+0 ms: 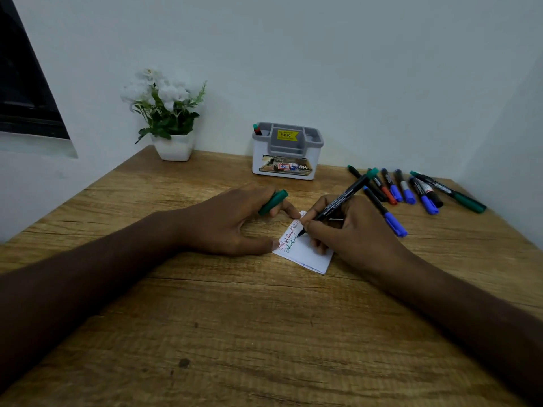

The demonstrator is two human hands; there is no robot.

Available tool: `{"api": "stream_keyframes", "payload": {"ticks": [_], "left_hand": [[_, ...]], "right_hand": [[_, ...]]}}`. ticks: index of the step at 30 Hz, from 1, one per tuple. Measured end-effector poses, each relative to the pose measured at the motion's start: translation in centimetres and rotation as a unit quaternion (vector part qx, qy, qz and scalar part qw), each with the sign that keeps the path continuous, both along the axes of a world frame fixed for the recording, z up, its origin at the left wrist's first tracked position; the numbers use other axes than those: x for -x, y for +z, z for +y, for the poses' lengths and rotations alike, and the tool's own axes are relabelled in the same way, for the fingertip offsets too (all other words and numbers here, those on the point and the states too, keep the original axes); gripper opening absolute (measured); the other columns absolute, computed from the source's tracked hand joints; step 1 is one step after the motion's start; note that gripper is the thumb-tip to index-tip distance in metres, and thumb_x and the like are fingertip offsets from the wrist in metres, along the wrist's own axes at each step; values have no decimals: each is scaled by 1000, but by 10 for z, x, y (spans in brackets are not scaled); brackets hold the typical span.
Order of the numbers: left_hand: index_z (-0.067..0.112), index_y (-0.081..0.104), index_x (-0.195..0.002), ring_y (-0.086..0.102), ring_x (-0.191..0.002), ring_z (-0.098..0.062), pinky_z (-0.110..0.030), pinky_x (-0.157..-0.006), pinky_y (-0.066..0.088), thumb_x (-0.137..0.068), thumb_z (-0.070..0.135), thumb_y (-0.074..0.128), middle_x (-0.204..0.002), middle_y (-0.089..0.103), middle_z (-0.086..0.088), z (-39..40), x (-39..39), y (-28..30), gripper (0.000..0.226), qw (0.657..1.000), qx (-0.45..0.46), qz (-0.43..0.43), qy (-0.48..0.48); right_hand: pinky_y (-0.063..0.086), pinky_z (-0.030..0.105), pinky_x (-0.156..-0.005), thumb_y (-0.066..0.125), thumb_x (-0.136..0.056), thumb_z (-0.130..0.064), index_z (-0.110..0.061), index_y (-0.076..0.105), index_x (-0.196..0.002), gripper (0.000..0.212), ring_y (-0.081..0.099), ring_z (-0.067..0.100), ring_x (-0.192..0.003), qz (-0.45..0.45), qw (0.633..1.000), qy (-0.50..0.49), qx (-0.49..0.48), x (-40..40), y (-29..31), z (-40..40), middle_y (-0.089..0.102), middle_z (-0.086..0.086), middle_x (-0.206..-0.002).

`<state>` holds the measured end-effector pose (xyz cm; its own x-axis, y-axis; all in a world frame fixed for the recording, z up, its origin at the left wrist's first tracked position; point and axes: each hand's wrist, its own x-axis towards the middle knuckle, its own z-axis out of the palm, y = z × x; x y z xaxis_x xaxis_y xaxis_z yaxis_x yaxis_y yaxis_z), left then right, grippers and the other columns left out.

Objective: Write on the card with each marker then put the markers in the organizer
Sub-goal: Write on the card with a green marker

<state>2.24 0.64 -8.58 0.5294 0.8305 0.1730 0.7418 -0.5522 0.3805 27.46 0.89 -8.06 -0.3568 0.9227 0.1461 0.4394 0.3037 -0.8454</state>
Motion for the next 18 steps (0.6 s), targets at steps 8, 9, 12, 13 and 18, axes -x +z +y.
{"api": "stream_keyframes", "payload": {"ticks": [8,9,12,13,18], "left_hand": [[31,51,-126,49,-103,5,-14,-78,38,-89,61,66,-110,51,24,2,1,-3,50,1000,-7,-1,-12],[31,51,-126,49,-104,4,-15,-79,39,-89,61,66,-111,51,23,2,1,-3,50,1000,-6,-3,-13],[43,48,-118,50,-102,3,-22,-80,41,-88,63,66,-108,50,27,2,2,-3,41,1000,-4,-3,-14],[45,46,-117,49,-101,4,-21,-80,41,-88,63,66,-108,50,28,2,2,-3,40,1000,-6,-5,-15],[48,43,-121,48,-100,6,-24,-80,41,-88,65,64,-108,49,29,2,-1,-2,43,1000,-4,-1,-17]], "right_hand": [[60,21,-65,74,-96,-13,-16,75,-98,4,76,12,-65,-2,1000,-9,14,1,0,0,80,2,-75],[60,22,-66,74,-96,-13,-16,75,-99,4,76,12,-65,-2,1000,-9,17,1,0,0,81,3,-76],[61,23,-66,74,-96,-14,-14,75,-100,4,76,12,-66,4,1000,-14,20,2,1,1,81,4,-76],[62,24,-67,74,-97,-14,-14,74,-101,4,77,13,-66,6,1000,-16,22,2,1,1,81,4,-76],[63,23,-68,75,-96,-15,-14,74,-100,4,78,14,-68,-1,1000,-19,17,1,1,1,81,3,-76]]}}
